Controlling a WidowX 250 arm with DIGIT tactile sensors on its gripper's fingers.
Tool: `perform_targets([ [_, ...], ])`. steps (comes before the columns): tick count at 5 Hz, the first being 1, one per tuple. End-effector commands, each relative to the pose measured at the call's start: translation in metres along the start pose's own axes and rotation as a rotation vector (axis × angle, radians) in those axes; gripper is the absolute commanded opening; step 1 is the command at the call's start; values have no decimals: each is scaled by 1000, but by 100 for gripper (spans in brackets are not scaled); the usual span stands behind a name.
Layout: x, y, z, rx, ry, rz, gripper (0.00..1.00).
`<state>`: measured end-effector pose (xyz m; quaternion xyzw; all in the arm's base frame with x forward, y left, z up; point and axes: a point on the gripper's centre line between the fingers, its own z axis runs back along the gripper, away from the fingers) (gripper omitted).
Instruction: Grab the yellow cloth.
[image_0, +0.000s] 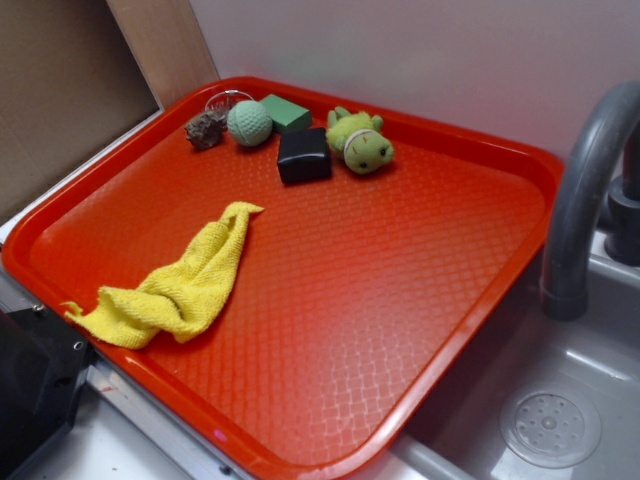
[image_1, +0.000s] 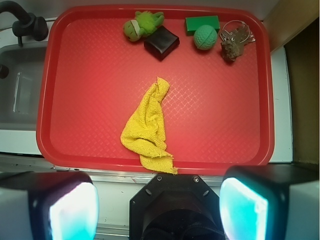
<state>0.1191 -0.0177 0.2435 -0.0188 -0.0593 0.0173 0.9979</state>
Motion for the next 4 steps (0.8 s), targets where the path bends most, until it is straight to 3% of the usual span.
perform_targets([
  [1,0,0,0,0,0,0,100],
  [2,22,-9,-53,38,-59,-119,100],
  [3,22,-14,-103,11,-94,-152,100],
  [4,-1,-23,-149,-7,-123,-220,100],
])
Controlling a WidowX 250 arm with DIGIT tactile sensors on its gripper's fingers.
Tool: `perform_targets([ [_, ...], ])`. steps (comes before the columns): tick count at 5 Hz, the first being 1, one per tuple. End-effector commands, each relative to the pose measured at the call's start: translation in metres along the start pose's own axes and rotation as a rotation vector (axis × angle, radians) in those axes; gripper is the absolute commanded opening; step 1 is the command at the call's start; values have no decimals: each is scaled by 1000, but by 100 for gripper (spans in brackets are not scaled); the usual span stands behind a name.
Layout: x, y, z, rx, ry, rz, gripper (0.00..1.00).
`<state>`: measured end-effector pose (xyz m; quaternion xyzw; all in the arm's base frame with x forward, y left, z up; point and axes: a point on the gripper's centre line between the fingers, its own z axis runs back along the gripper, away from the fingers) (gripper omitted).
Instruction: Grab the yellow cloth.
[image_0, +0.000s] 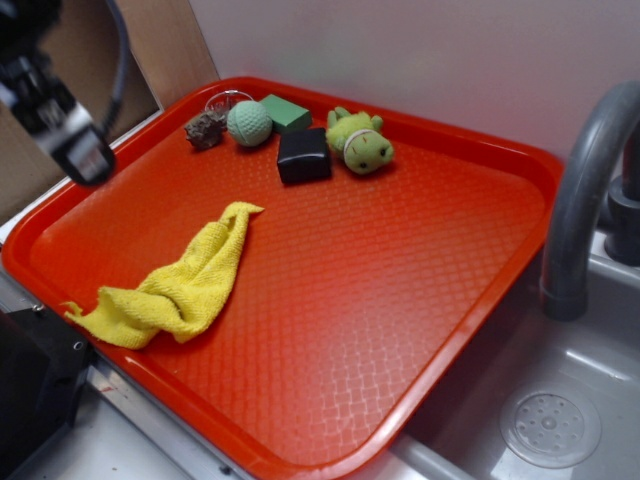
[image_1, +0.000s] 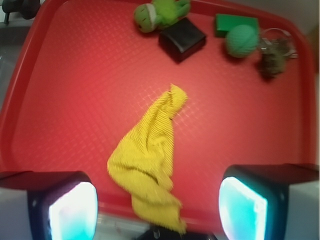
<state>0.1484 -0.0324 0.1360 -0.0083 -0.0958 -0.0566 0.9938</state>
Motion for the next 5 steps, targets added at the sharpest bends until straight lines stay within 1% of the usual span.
perform_targets([
  [1,-37,-19,-71,38,3,-134,100],
  [2,-40,-28,-100,16,117,-110,100],
  [3,-18,0,-113,94,146,-49,0],
  [4,6,29,-108,229,128,-18,0],
  [5,8,55,-91,363,51,29,0],
])
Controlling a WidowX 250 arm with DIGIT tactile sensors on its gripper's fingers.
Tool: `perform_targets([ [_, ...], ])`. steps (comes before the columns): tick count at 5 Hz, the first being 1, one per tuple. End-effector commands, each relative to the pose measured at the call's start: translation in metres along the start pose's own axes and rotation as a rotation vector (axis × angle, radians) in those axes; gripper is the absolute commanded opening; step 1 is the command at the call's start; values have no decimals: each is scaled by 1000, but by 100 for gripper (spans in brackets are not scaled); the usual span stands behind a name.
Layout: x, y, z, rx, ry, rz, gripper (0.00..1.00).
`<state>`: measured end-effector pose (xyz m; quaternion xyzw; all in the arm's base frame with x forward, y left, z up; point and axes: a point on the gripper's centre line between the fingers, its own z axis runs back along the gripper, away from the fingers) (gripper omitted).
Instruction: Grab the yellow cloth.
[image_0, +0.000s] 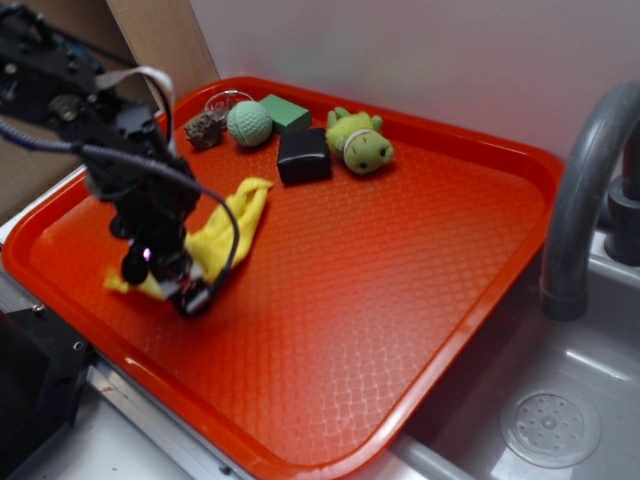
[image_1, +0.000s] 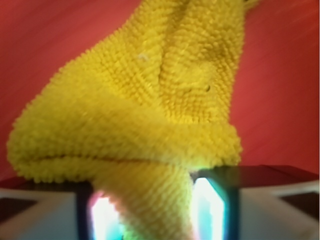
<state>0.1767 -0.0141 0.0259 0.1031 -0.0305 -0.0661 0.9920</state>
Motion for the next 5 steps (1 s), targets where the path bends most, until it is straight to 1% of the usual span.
perform_targets([
  [1,-18,78,54,78,-180,246,0],
  [2,-35,98,89,-139,-263,405,0],
  [3,-30,90,140,-267,-182,437,0],
  [4,-8,72,194,-322,-87,370,0],
  [5,-3,54,248,-308,-89,311,0],
])
